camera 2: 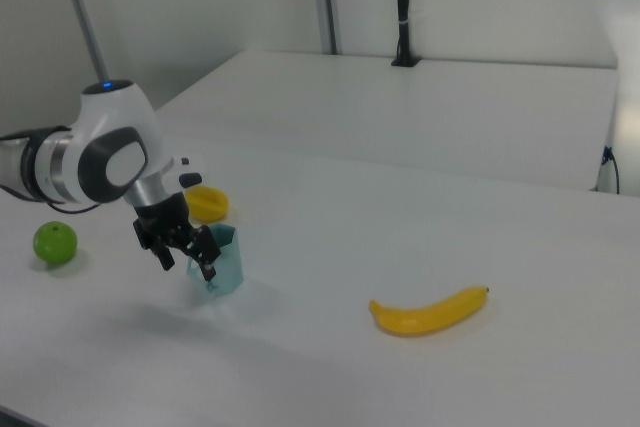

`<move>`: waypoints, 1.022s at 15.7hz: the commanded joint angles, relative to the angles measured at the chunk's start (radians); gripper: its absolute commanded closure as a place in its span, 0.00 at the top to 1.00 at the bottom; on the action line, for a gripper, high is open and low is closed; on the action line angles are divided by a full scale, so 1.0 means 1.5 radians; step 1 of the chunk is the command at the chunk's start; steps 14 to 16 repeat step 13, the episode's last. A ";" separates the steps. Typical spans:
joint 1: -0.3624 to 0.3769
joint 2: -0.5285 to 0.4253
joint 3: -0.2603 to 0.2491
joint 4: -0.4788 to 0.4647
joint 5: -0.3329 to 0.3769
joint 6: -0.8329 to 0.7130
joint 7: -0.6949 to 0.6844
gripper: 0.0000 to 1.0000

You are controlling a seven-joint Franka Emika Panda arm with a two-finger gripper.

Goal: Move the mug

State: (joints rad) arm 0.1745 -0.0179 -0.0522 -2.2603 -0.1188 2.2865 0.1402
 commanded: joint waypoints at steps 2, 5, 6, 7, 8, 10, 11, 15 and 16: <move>0.004 -0.021 0.005 0.193 -0.010 -0.264 0.006 1.00; -0.003 -0.017 0.006 0.312 0.003 -0.390 0.004 1.00; -0.004 -0.017 0.006 0.336 0.007 -0.417 0.003 1.00; -0.004 -0.016 0.006 0.357 0.011 -0.440 0.002 1.00; -0.012 -0.015 0.010 0.373 0.019 -0.461 0.000 1.00; -0.074 -0.015 0.060 0.395 0.028 -0.481 -0.001 1.00; -0.096 -0.018 0.077 0.398 0.028 -0.481 -0.002 1.00; -0.097 -0.018 0.077 0.397 0.028 -0.478 -0.001 1.00; -0.097 -0.018 0.077 0.397 0.028 -0.478 -0.001 1.00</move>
